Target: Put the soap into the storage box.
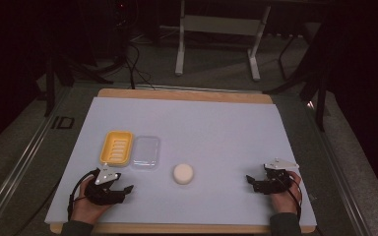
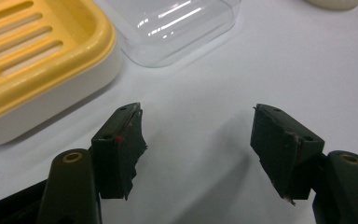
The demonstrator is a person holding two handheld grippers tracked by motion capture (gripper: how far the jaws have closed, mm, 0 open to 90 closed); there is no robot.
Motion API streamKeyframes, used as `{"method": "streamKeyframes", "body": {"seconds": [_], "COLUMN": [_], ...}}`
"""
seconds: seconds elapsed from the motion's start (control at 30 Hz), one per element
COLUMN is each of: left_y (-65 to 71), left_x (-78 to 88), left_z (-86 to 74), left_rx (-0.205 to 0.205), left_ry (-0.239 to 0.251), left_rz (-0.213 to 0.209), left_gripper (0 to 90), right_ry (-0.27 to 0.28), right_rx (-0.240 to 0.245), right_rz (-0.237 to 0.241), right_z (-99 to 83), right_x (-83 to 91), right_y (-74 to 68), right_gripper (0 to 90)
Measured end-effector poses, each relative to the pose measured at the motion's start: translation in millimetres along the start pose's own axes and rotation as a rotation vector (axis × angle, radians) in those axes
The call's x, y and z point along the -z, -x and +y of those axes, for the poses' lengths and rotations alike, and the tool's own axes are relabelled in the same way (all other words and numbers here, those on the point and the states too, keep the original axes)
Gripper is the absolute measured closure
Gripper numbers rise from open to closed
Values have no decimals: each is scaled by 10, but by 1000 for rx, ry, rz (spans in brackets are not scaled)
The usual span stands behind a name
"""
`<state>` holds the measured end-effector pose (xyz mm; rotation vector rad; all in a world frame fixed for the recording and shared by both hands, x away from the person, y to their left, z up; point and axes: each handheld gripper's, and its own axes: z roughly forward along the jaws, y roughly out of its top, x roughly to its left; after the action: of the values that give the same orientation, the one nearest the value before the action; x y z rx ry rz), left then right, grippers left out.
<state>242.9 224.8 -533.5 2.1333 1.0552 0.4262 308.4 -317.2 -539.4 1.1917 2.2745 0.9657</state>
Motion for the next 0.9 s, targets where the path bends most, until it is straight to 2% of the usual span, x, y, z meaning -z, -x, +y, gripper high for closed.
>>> {"method": "streamKeyframes", "body": {"seconds": [0.1, 0.13, 0.2, 0.27, 0.33, 0.5, 0.63, 0.8, 0.9], "left_y": [-4, -4, -10, -7, 4, 5, 14, 20, 40], "left_x": [25, 25, 46, 63, 77, 90, 93, 62, 29], "left_z": [16, 16, 45, 72, 114, 217, 301, 396, 458], "left_rx": [-2, -2, -8, -20, -49, -111, -146, -171, -202], "left_ry": [-3, -3, -12, -10, -22, -57, -61, -62, -67], "left_rz": [-7, -7, -17, -27, -37, -37, -40, -40, -61], "left_gripper": [345, 345, 350, 368, 367, 363, 357, 349, 349], "right_ry": [29, 29, 91, 112, 125, 126, 125, 138, 136], "right_rx": [4, 4, 64, 65, 56, 58, 61, 62, 67], "right_rz": [-39, -39, -71, -63, -59, -55, -52, -41, -41], "right_z": [-16, -16, -49, -60, -66, -69, -69, -74, -73], "right_x": [22, 22, 78, 93, 107, 110, 110, 118, 116], "right_y": [-25, -25, -91, -92, -83, -83, -86, -82, -85], "right_gripper": [166, 166, 214, 213, 214, 213, 214, 226, 226]}}
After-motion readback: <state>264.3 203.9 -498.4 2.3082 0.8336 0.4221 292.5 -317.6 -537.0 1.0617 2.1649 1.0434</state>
